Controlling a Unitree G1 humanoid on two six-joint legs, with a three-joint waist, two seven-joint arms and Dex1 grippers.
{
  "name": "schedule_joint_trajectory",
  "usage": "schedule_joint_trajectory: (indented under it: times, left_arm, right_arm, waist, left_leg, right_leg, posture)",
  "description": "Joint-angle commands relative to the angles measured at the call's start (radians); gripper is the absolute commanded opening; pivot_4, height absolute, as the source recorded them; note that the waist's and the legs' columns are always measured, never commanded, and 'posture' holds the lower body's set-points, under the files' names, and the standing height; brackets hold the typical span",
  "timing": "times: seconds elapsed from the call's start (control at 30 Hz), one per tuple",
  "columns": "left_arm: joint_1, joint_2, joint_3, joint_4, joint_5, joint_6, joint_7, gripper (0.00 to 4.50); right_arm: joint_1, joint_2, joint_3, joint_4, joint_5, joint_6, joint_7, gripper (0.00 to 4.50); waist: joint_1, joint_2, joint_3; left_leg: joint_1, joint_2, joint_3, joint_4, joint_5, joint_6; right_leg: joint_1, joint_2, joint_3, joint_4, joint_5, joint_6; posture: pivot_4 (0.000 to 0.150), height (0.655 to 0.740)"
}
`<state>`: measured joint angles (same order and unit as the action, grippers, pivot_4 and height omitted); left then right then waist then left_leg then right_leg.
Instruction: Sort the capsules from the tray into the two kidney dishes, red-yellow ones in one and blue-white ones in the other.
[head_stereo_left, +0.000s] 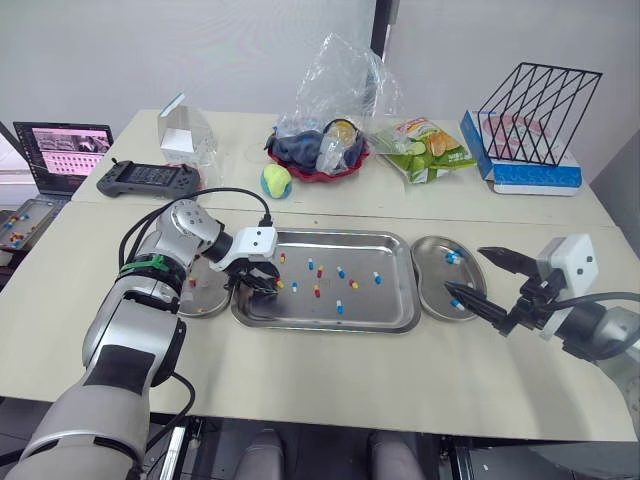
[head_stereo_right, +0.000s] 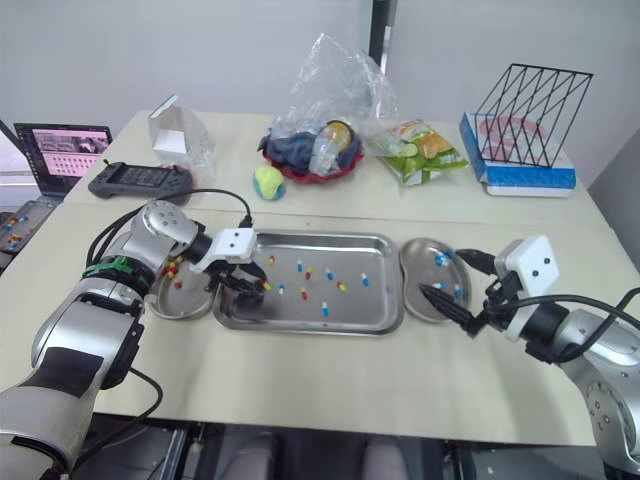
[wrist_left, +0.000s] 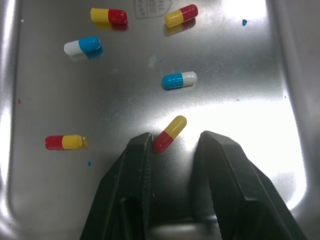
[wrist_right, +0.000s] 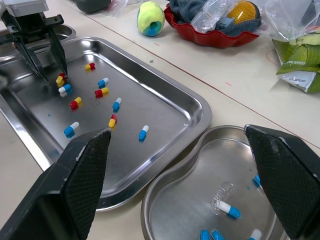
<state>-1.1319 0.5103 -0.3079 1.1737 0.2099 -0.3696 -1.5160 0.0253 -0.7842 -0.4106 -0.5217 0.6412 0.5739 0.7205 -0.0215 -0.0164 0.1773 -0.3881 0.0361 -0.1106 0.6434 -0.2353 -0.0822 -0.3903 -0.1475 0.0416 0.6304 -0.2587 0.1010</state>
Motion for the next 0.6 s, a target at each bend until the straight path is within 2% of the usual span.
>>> schedule_joint_trajectory:
  times: [0.03,0.33,0.5,0.53,0.6]
  left_arm:
    - [-0.016,-0.001,0.016,-0.018,-0.008,-0.031,0.015,1.64]
    - [-0.016,-0.009,-0.006,-0.006,0.018,-0.058,0.004,1.64]
    - [-0.015,-0.003,-0.019,-0.004,0.039,-0.056,-0.01,0.18]
    - [-0.015,-0.002,-0.019,-0.004,0.039,-0.055,-0.014,0.04]
    - [-0.015,-0.001,-0.017,-0.006,0.037,-0.053,-0.018,0.04]
  right_arm:
    - [-0.008,0.004,-0.017,-0.015,-0.001,-0.026,-0.003,4.5]
    - [0.005,0.006,-0.032,-0.02,-0.004,-0.024,-0.011,4.5]
    - [0.011,0.008,-0.037,-0.023,-0.005,-0.025,-0.011,4.5]
    - [0.011,0.009,-0.037,-0.021,-0.006,-0.025,-0.011,4.5]
    - [0.01,0.008,-0.036,-0.019,-0.006,-0.026,-0.011,4.5]
  waist:
    - [0.0,0.0,0.0]
    - [0.0,0.0,0.0]
    - [0.0,0.0,0.0]
    - [0.0,0.0,0.0]
    - [0.0,0.0,0.0]
  left_leg:
    - [0.0,0.0,0.0,0.0,0.0,0.0]
    - [0.0,0.0,0.0,0.0,0.0,0.0]
    - [0.0,0.0,0.0,0.0,0.0,0.0]
    - [0.0,0.0,0.0,0.0,0.0,0.0]
    - [0.0,0.0,0.0,0.0,0.0,0.0]
  right_leg:
    - [0.0,0.0,0.0,0.0,0.0,0.0]
    - [0.0,0.0,0.0,0.0,0.0,0.0]
    - [0.0,0.0,0.0,0.0,0.0,0.0]
    - [0.0,0.0,0.0,0.0,0.0,0.0]
    - [0.0,0.0,0.0,0.0,0.0,0.0]
  posture:
    - [0.15,0.738]
    - [0.15,0.738]
    - [0.15,0.738]
    - [0.15,0.738]
    - [0.15,0.738]
